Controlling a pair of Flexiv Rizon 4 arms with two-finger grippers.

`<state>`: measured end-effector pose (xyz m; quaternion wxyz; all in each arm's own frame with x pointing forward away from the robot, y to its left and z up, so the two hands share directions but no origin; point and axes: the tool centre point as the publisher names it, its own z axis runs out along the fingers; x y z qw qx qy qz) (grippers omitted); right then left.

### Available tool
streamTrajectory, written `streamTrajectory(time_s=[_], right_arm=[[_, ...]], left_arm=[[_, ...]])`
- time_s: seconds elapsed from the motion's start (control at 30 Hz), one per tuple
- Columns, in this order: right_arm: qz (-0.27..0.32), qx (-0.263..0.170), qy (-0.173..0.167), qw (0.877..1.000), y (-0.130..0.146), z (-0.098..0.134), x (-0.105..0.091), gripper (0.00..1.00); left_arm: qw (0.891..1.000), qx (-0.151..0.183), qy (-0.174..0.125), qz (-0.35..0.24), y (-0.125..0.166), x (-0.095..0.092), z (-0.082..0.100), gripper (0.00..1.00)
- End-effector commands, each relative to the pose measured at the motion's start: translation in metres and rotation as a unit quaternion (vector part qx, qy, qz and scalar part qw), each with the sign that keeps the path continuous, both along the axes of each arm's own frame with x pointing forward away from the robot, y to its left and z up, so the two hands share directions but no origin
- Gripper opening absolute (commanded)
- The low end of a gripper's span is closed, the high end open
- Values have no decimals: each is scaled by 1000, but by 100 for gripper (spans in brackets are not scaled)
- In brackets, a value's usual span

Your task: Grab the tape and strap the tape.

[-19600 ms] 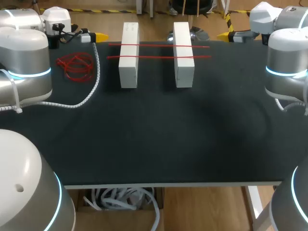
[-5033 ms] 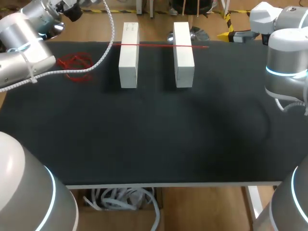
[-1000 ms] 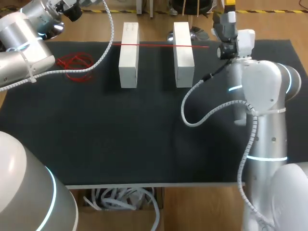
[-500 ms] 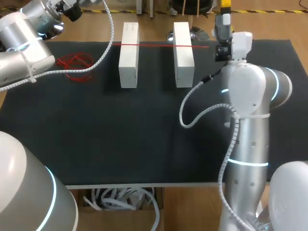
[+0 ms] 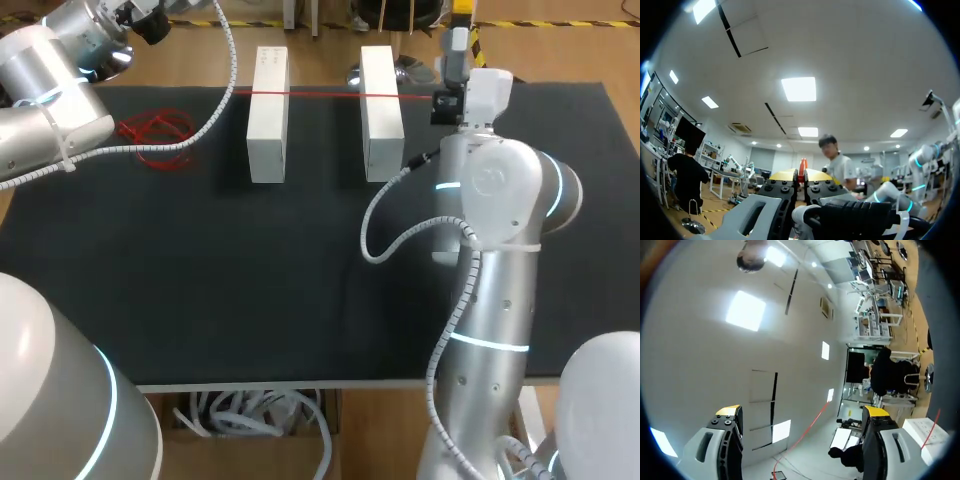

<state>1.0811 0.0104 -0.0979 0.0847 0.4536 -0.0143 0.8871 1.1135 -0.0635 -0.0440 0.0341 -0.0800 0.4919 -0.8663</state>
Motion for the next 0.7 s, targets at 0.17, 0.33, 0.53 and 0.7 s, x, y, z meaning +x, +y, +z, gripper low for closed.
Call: streamTrajectory(time_s=[0.17, 0.33, 0.53, 0.7], right_arm=[[-270, 172, 206, 925, -2, 6, -10, 100], [-287, 216, 257, 897, -5, 1, -9, 100], [-302, 287, 333, 846, -2, -5, -9, 100], [-280, 278, 327, 859, -3, 7, -10, 100]], left_arm=[[1000, 0, 0, 2, -1, -1, 0, 0], [1000, 0, 0, 2, -1, -1, 0, 0], [1000, 0, 0, 2, -1, -1, 0, 0], [1000, 0, 0, 2, -1, -1, 0, 0]])
